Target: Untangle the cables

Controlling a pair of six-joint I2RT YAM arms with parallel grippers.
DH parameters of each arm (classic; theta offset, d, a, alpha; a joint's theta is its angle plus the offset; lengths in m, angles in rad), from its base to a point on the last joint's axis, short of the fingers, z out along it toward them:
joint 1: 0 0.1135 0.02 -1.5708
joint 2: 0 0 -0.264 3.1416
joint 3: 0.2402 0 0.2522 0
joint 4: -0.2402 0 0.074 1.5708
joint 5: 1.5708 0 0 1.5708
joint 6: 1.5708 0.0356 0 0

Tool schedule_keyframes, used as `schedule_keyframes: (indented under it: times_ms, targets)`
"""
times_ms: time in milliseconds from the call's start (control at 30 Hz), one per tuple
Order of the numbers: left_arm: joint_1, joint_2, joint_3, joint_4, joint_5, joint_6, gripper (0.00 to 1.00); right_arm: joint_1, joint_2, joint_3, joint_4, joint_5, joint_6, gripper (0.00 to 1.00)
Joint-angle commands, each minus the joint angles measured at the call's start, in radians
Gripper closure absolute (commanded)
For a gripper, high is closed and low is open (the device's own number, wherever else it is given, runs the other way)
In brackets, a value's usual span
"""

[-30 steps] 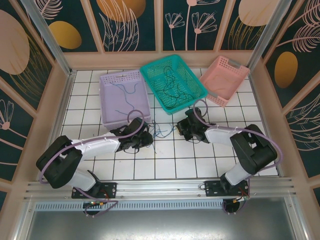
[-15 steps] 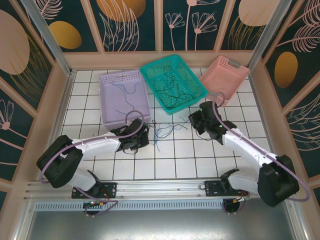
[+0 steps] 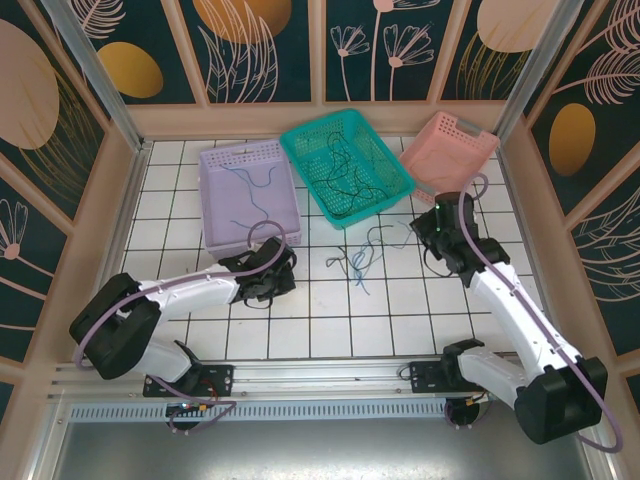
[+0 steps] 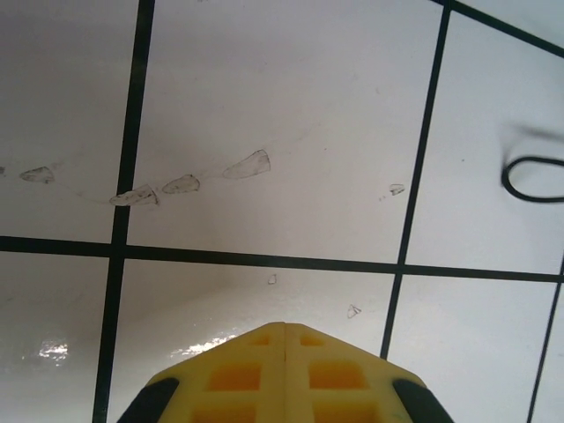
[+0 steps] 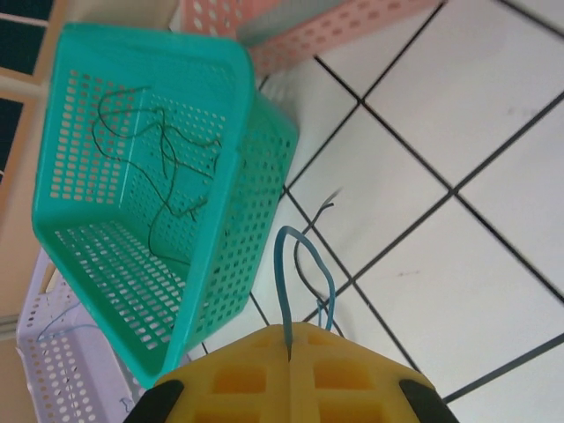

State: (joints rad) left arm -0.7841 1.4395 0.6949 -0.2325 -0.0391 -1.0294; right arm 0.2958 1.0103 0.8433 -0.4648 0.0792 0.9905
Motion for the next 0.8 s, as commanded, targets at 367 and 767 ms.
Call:
schedule_keyframes:
  times_ms: [367,767]
  targets:
    - [-0.109,0.085,0.245,0.124,0.146,0.065,0.50,-0.018,0.009,-0.011,-0.022,-0.059,-0.067,1.00]
    - [-0.214,0.372,0.468,0.121,0.162,0.017,0.39,-0.019,0.006,-0.025,-0.024,-0.084,-0.064,1.00]
